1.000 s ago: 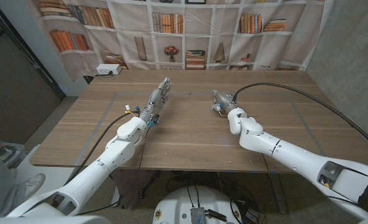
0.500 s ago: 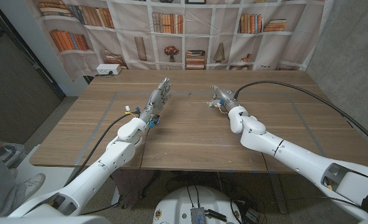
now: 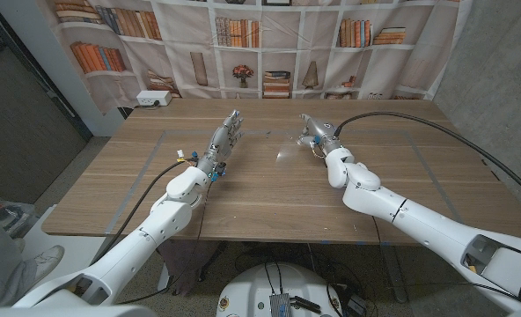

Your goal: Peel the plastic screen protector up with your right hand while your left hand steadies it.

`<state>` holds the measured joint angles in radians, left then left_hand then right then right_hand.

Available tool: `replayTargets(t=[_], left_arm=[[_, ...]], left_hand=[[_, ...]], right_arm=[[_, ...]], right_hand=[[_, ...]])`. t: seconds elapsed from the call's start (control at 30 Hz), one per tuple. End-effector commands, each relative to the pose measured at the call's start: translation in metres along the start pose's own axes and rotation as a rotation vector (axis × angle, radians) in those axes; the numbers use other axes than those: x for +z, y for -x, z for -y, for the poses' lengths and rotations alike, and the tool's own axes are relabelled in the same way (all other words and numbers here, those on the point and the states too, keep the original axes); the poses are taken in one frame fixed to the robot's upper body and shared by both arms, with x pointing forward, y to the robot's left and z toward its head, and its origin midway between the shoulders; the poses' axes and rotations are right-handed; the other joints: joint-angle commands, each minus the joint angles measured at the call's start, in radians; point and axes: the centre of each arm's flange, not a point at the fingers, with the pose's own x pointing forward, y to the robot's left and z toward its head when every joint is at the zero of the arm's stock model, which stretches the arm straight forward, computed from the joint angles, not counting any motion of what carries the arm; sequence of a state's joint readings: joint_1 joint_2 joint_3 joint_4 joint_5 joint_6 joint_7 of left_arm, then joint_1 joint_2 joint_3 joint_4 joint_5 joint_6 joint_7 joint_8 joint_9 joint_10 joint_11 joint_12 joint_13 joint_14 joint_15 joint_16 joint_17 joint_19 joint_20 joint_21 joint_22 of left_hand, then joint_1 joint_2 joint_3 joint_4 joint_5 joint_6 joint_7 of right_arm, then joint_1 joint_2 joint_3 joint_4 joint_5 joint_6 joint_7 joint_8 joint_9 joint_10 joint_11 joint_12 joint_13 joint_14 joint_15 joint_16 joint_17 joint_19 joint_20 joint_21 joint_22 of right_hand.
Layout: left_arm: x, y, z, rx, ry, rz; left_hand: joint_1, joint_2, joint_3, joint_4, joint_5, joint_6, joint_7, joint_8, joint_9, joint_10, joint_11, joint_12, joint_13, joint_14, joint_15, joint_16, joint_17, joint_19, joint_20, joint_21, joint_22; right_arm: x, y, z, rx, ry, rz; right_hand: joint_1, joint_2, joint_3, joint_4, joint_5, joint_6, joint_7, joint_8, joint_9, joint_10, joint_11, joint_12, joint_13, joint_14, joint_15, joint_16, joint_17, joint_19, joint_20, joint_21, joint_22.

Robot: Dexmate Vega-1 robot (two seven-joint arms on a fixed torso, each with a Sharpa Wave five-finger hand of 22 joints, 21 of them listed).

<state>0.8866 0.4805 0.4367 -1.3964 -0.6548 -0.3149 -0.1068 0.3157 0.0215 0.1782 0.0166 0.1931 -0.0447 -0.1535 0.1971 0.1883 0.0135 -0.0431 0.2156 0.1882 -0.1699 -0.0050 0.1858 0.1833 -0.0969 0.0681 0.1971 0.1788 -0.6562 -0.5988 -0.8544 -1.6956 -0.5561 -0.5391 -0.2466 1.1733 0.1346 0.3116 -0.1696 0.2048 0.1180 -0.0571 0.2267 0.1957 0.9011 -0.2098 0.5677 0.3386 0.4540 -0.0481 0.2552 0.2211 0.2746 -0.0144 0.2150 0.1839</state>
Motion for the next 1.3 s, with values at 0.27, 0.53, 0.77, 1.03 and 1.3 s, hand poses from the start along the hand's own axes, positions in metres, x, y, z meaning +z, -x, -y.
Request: replayTargets(t=[0.27,0.53,0.77,1.03,1.3], left_arm=[[0.005,-0.006,0.006,-0.02,-0.011,0.003],[0.005,-0.008,0.009,-0.028,-0.003,0.01],[0.007,-0.01,0.011,-0.032,0.0,0.014],[0.013,-0.021,0.013,-0.055,-0.016,0.026],[0.012,-0.03,0.018,-0.079,0.008,0.034]], left_hand=[[-0.004,0.002,-0.005,0.001,0.006,0.004,0.0,0.002,0.002,0.01,-0.001,0.001,0.005,-0.008,0.007,0.002,0.003,-0.009,-0.002,0.003,0.002],[-0.004,0.003,-0.006,0.001,0.006,0.004,0.0,0.001,0.002,0.009,-0.004,0.001,0.005,-0.008,0.007,0.002,0.003,-0.009,-0.001,0.003,0.002],[-0.004,0.003,-0.006,0.001,0.006,0.005,0.0,0.002,0.002,0.009,-0.004,0.0,0.005,-0.008,0.007,0.002,0.002,-0.009,-0.001,0.003,0.002],[-0.005,0.004,-0.008,0.001,0.006,0.031,0.01,0.011,0.002,0.012,-0.001,0.001,0.005,-0.008,0.007,0.002,0.002,-0.008,0.0,0.003,0.002],[-0.006,0.005,-0.01,0.001,0.006,0.098,0.026,0.033,0.003,0.015,0.004,0.002,0.005,-0.008,0.009,0.002,0.002,-0.009,0.002,0.003,0.002]], right_arm=[[0.0,0.009,0.035,-0.088,-0.019,0.01],[0.0,0.012,0.048,-0.114,-0.02,0.022],[0.001,0.014,0.062,-0.148,-0.016,0.048],[0.0,0.016,0.085,-0.204,-0.016,0.064],[-0.002,0.017,0.106,-0.242,-0.011,0.079]], right_hand=[[0.015,-0.001,-0.006,0.005,0.006,0.004,-0.003,0.0,0.001,0.026,-0.012,0.004,0.042,0.008,-0.171,0.007,0.004,0.001,0.004,0.0,0.002],[0.015,-0.001,-0.007,0.007,0.005,0.003,-0.004,-0.002,0.001,0.024,-0.012,0.004,0.045,0.007,-0.17,0.006,0.006,-0.001,0.009,-0.001,0.002],[0.016,0.0,-0.008,0.008,0.006,0.002,-0.005,-0.003,0.001,0.022,-0.012,0.004,0.047,0.007,-0.17,0.006,0.007,-0.003,0.01,-0.002,0.002],[0.017,0.0,-0.009,0.009,0.006,0.0,-0.006,-0.005,0.001,0.02,-0.012,0.004,0.05,0.006,-0.171,0.005,0.008,-0.003,0.011,-0.002,0.002],[0.018,0.0,-0.009,0.009,0.007,0.0,-0.006,-0.006,0.001,0.018,-0.012,0.004,0.052,0.005,-0.17,0.004,0.008,-0.003,0.011,-0.002,0.002]])
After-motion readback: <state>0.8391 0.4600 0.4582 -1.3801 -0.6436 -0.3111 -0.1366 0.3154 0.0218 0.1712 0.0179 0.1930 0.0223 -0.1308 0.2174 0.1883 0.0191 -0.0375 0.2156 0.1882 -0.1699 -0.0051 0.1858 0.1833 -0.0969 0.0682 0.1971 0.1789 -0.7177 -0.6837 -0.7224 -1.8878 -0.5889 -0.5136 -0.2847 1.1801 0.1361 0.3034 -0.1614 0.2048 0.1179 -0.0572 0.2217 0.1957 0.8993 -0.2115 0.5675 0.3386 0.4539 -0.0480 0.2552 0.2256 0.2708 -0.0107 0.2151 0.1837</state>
